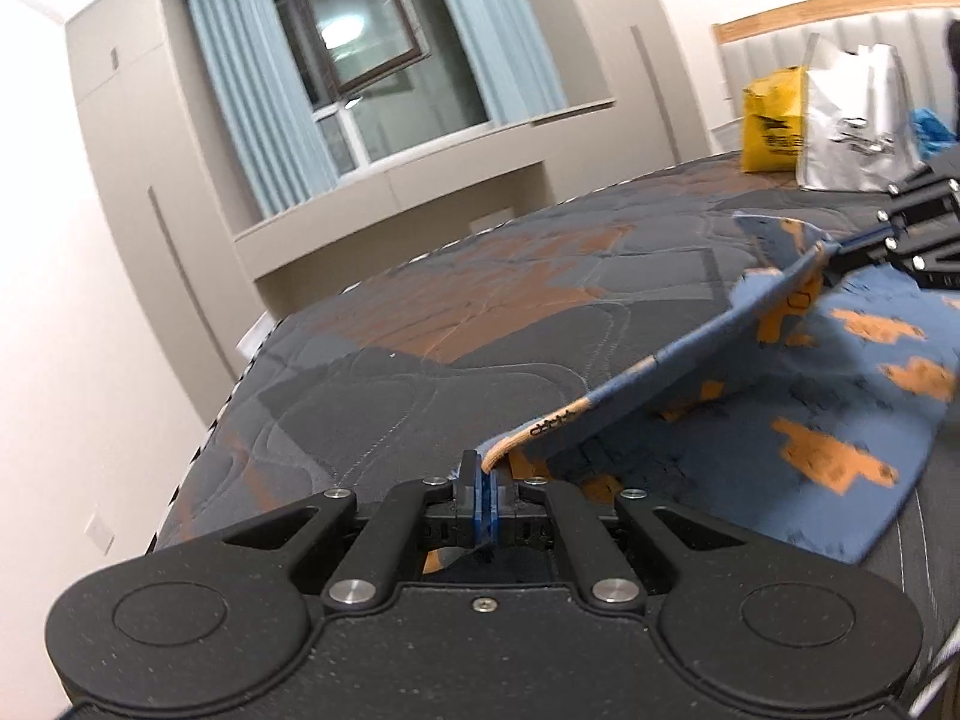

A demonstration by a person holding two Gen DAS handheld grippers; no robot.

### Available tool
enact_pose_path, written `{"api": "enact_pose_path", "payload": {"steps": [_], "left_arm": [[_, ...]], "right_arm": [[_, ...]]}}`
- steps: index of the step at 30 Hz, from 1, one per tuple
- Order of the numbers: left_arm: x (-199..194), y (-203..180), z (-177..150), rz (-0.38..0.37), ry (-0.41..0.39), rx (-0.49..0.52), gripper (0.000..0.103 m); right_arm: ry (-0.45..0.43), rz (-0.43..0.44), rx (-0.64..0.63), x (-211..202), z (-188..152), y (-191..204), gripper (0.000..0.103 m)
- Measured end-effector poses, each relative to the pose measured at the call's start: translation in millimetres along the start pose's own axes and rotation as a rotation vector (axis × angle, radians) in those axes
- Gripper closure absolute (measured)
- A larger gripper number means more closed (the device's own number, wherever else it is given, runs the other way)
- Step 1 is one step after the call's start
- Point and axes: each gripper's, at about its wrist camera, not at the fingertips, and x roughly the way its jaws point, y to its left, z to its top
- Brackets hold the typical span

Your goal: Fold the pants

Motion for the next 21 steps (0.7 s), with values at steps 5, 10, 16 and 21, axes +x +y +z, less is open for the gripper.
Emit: {"api": "enact_pose_path", "payload": {"steps": [5,10,16,21], "left_arm": [[-7.4,-16.1,-41.5,-0.036,-0.01,0.048,0.101],[-2.9,-34.3,-68.2,0.014,0.024,0.105,0.102],[-10.4,-32.0,-69.0,0.029,0.016,0.116,0.102],[2.2,-32.1,-83.3,-0.002,0.081,0.081,0.102]], "right_arm": [[0.001,-0.019,-0.047,-15.0,-19.7,26.8,0.1],[0.009,-0.037,-0.128,-11.7,-38.6,56.3,0.101],[-0.014,-0.051,-0.187,-17.8,-35.9,73.1,0.101],[0.027,-0.024,-0.267,-17.6,-46.1,97.8,0.101]]}}
